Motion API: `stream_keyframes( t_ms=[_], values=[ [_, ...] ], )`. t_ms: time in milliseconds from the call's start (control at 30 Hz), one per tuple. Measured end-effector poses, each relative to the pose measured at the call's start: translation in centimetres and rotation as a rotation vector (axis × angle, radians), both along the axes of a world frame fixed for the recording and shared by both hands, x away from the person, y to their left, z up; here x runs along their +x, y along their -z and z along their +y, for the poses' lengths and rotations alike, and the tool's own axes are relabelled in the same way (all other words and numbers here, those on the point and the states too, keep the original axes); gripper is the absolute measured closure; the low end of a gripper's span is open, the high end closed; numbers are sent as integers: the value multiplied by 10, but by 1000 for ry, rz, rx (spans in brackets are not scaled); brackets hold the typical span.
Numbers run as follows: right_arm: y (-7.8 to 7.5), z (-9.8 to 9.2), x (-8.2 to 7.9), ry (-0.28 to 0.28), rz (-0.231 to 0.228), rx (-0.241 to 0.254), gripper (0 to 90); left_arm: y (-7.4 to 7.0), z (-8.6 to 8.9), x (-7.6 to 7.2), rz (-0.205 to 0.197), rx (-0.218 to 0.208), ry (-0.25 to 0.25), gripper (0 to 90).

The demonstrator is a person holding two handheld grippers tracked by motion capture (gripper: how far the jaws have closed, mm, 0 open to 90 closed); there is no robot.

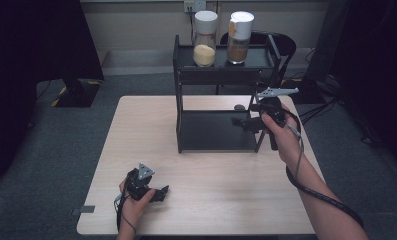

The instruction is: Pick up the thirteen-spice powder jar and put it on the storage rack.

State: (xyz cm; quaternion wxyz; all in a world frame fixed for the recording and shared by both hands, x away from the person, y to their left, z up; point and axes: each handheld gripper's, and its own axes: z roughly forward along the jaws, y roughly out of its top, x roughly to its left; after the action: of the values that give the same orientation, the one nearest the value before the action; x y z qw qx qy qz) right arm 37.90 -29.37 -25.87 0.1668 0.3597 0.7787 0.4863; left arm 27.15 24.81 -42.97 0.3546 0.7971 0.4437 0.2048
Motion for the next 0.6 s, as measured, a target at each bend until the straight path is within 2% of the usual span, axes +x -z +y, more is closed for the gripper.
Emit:
stream_keyframes(
  t_ms=[600],
  values=[
    [27, -6, -9, -24, 13, -1, 21, 0, 0, 0, 0, 0, 0, 0]
  ],
)
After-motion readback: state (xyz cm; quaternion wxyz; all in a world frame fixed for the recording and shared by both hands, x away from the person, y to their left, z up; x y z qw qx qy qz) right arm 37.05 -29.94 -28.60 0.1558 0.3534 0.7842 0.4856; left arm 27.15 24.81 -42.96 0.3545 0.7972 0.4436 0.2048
